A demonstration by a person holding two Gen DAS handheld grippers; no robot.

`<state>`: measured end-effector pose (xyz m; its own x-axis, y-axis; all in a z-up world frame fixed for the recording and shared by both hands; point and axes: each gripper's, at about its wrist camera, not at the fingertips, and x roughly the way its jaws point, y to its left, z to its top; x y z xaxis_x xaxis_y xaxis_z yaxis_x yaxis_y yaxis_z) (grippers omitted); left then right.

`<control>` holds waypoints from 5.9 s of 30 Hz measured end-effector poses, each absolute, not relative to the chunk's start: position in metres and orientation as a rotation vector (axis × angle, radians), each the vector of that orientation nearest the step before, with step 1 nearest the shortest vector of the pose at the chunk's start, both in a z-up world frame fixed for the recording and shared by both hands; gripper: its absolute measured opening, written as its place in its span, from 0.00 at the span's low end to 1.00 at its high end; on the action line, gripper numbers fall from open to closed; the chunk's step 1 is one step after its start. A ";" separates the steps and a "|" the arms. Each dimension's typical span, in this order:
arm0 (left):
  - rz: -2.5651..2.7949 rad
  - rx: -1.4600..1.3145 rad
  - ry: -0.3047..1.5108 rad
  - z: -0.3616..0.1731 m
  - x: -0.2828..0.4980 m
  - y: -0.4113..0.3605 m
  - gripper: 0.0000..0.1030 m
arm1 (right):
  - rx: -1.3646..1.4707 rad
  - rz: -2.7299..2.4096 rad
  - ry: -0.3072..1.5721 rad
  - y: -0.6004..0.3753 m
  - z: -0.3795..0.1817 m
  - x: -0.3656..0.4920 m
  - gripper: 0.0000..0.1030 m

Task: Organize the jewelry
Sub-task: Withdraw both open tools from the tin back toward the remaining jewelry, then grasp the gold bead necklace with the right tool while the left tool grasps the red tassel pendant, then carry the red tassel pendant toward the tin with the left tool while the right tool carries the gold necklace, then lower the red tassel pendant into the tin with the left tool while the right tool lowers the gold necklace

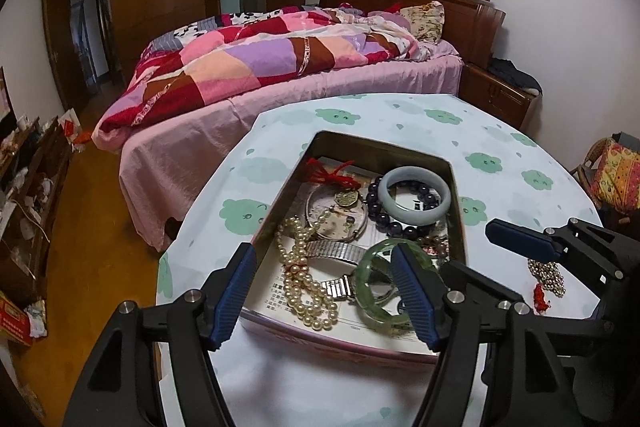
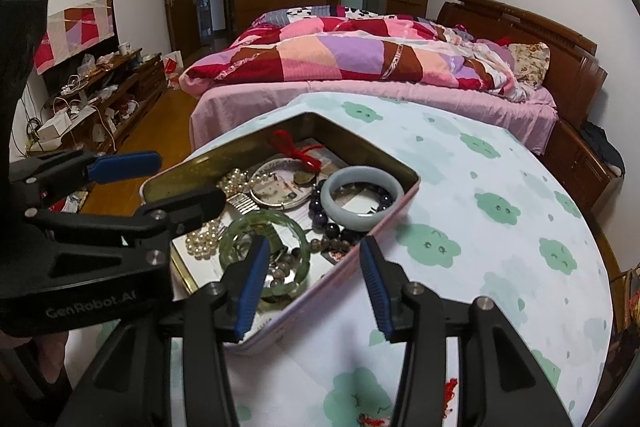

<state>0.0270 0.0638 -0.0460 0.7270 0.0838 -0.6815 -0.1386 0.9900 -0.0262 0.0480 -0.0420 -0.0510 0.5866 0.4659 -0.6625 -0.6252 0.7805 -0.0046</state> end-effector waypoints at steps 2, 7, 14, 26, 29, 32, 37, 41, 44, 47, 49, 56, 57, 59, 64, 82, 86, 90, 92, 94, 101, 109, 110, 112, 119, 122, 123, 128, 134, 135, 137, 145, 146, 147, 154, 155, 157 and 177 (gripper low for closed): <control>0.118 -0.067 0.747 -0.045 0.026 0.060 0.68 | -0.252 0.641 0.693 -0.044 -0.053 0.046 0.47; 0.114 -0.051 0.743 -0.044 0.024 0.051 0.68 | -0.236 0.624 0.690 -0.056 -0.054 0.046 0.47; 0.103 -0.040 0.744 -0.043 0.022 0.041 0.68 | -0.212 0.586 0.683 -0.074 -0.053 0.048 0.47; -0.027 0.058 0.746 -0.049 0.014 -0.017 0.68 | -0.118 0.456 0.731 -0.145 -0.069 0.058 0.47; -0.053 0.078 0.753 -0.051 0.014 -0.028 0.68 | -0.085 0.411 0.755 -0.166 -0.075 0.062 0.47; -0.070 0.073 0.768 -0.055 0.018 -0.035 0.68 | -0.055 0.377 0.775 -0.181 -0.079 0.064 0.47; -0.077 0.052 0.786 -0.060 0.021 -0.041 0.68 | -0.061 0.380 0.807 -0.182 -0.085 0.068 0.47; -0.088 0.057 0.792 -0.062 0.020 -0.043 0.68 | -0.090 0.373 0.862 -0.176 -0.096 0.071 0.47; -0.110 0.068 0.784 -0.061 0.018 -0.047 0.68 | -0.084 0.380 0.892 -0.180 -0.102 0.072 0.35; -0.140 0.080 0.783 -0.062 0.016 -0.054 0.68 | -0.095 0.366 0.883 -0.184 -0.099 0.067 0.16; -0.150 0.091 0.785 -0.064 0.015 -0.057 0.68 | -0.069 0.353 0.872 -0.194 -0.098 0.063 0.14; -0.194 0.107 0.804 -0.069 0.016 -0.069 0.68 | -0.073 0.320 0.856 -0.222 -0.096 0.039 0.14; -0.205 0.103 0.810 -0.070 0.017 -0.071 0.68 | -0.071 0.322 0.858 -0.224 -0.096 0.036 0.14; -0.227 0.102 0.823 -0.072 0.019 -0.077 0.68 | -0.065 0.326 0.857 -0.227 -0.095 0.030 0.14; -0.274 0.132 0.838 -0.075 0.024 -0.093 0.68 | -0.058 0.342 0.852 -0.228 -0.093 0.020 0.13; -0.433 0.056 0.943 -0.097 0.039 -0.105 0.11 | -0.064 0.359 0.827 -0.225 -0.094 0.019 0.13; -0.424 0.046 0.887 -0.087 0.032 -0.098 0.10 | -0.058 0.366 0.813 -0.225 -0.093 0.018 0.12; -0.409 0.043 0.852 -0.081 0.029 -0.093 0.10 | -0.053 0.372 0.804 -0.224 -0.091 0.017 0.12; -0.405 0.043 0.841 -0.079 0.028 -0.091 0.10 | -0.051 0.375 0.799 -0.223 -0.091 0.017 0.12; -0.401 0.046 0.825 -0.075 0.027 -0.090 0.10 | -0.050 0.376 0.794 -0.223 -0.090 0.016 0.12; -0.388 0.055 0.765 -0.061 0.020 -0.086 0.10 | -0.040 0.379 0.766 -0.222 -0.083 0.014 0.12; -0.380 0.046 0.707 -0.042 0.012 -0.077 0.09 | -0.048 0.396 0.722 -0.214 -0.069 0.010 0.12; -0.378 0.045 0.701 -0.039 0.011 -0.076 0.09 | -0.049 0.398 0.718 -0.213 -0.067 0.009 0.12; -0.372 0.038 0.678 -0.033 0.007 -0.072 0.09 | -0.056 0.404 0.705 -0.209 -0.062 0.009 0.12; -0.349 0.005 0.615 -0.012 0.001 -0.056 0.08 | -0.065 0.429 0.668 -0.196 -0.048 0.011 0.12; -0.329 -0.002 0.600 -0.007 0.001 -0.048 0.08 | -0.072 0.443 0.653 -0.188 -0.042 0.012 0.12; -0.324 -0.008 0.595 -0.005 0.001 -0.045 0.08 | -0.073 0.450 0.648 -0.185 -0.039 0.013 0.12; -0.299 -0.030 0.564 0.006 -0.001 -0.030 0.08 | -0.089 0.481 0.622 -0.170 -0.029 0.014 0.12; -0.272 -0.046 0.521 0.022 -0.005 -0.015 0.08 | -0.114 0.518 0.598 -0.150 -0.019 0.016 0.12; -0.268 -0.047 0.515 0.023 -0.006 -0.013 0.08 | -0.120 0.525 0.595 -0.146 -0.018 0.016 0.12; -0.258 -0.048 0.504 0.027 -0.007 -0.008 0.08 | -0.131 0.538 0.589 -0.140 -0.017 0.016 0.12; -0.206 -0.077 0.483 0.035 -0.003 0.019 0.08 | -0.158 0.583 0.560 -0.117 -0.005 0.020 0.12; -0.198 -0.081 0.482 0.036 -0.001 0.024 0.08 | -0.160 0.587 0.558 -0.115 -0.003 0.020 0.12; -0.191 -0.083 0.482 0.036 -0.001 0.027 0.08 | -0.164 0.592 0.555 -0.111 -0.002 0.021 0.12; -0.144 -0.100 0.489 0.032 0.008 0.052 0.08 | -0.186 0.632 0.539 -0.090 0.004 0.026 0.12; -0.136 -0.100 0.491 0.031 0.009 0.055 0.08 | -0.188 0.638 0.539 -0.087 0.004 0.027 0.12; -0.121 -0.103 0.493 0.029 0.012 0.062 0.08 | -0.194 0.646 0.538 -0.081 0.005 0.029 0.12; -0.045 -0.128 0.570 -0.006 0.031 0.089 0.08 | -0.288 0.697 0.569 -0.018 -0.012 0.044 0.12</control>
<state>0.0314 0.0894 -0.0063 0.8413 -0.0778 -0.5350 0.0069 0.9910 -0.1333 0.0439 -0.0179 -0.0120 0.6245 0.5217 -0.5812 -0.6737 0.7363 -0.0629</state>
